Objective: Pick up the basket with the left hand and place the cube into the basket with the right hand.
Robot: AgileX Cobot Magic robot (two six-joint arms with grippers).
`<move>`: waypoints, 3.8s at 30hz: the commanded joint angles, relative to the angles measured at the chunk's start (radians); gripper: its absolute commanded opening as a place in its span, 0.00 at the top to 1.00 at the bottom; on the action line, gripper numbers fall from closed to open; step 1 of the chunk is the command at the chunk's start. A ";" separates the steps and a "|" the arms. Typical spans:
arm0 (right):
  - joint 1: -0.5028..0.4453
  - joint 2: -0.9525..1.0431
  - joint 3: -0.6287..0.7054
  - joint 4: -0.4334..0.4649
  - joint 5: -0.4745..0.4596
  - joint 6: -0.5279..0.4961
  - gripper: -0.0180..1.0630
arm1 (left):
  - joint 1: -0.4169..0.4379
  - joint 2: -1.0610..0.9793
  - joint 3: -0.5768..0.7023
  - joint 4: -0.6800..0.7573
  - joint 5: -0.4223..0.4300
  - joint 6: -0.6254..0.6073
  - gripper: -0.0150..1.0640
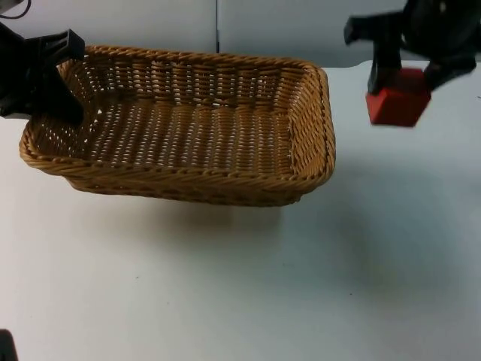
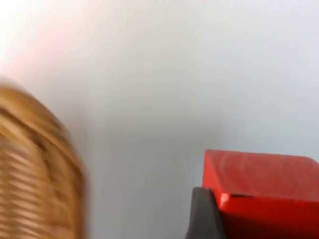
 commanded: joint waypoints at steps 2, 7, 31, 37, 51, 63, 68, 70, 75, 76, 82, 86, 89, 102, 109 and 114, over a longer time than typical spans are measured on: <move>0.003 -0.018 -0.133 0.114 0.070 -0.055 0.99 | -0.002 -0.016 -0.009 -0.026 0.022 -0.004 0.99; 0.003 -0.018 -0.203 0.381 0.081 -0.159 0.99 | -0.002 -0.016 -0.009 -0.026 0.035 -0.004 0.99; 0.193 0.155 -0.203 0.440 0.056 -0.205 0.99 | -0.002 -0.016 -0.009 -0.026 0.053 -0.004 0.99; 0.193 0.154 -0.210 0.440 0.054 -0.210 0.99 | -0.002 -0.016 -0.009 -0.026 0.050 -0.004 0.99; 0.193 0.154 -0.210 0.440 0.073 -0.215 0.38 | -0.002 -0.016 -0.009 -0.026 0.048 -0.004 0.99; 0.189 0.131 -0.214 0.396 0.011 -0.170 0.34 | -0.002 -0.016 -0.009 -0.026 0.048 -0.004 0.99; 0.189 0.061 -0.312 0.072 0.087 -0.091 0.34 | -0.002 -0.016 -0.009 -0.026 0.048 -0.004 0.99; 0.187 0.042 -0.340 0.000 0.115 -0.067 0.34 | -0.002 -0.016 -0.009 -0.026 0.048 -0.004 0.99; 0.128 -0.062 -0.418 -0.192 0.251 -0.042 0.37 | -0.002 -0.016 -0.009 -0.026 0.048 -0.004 0.99; 0.098 -0.093 -0.420 -0.192 0.280 -0.042 0.38 | -0.002 -0.016 -0.009 -0.025 0.050 -0.004 0.99; -0.025 -0.211 -0.420 -0.182 0.326 -0.086 0.38 | -0.002 -0.016 -0.009 -0.012 0.050 -0.004 0.99; -0.088 -0.298 -0.420 -0.188 0.326 -0.151 0.38 | -0.002 -0.016 -0.007 0.005 0.050 -0.004 0.99; -0.127 -0.348 -0.420 -0.178 0.326 -0.155 0.38 | -0.002 -0.016 -0.007 0.017 0.050 -0.004 0.99; -0.444 -0.891 0.054 -0.110 0.277 -0.255 0.38 | -0.002 -0.016 -0.007 0.018 0.020 -0.004 0.99; -0.486 -1.194 0.344 -0.097 0.153 -0.337 0.39 | -0.002 -0.016 -0.007 0.020 0.000 -0.004 0.99; -0.486 -1.330 0.499 -0.055 0.064 -0.379 0.40 | -0.002 -0.016 -0.007 0.020 -0.007 0.014 0.99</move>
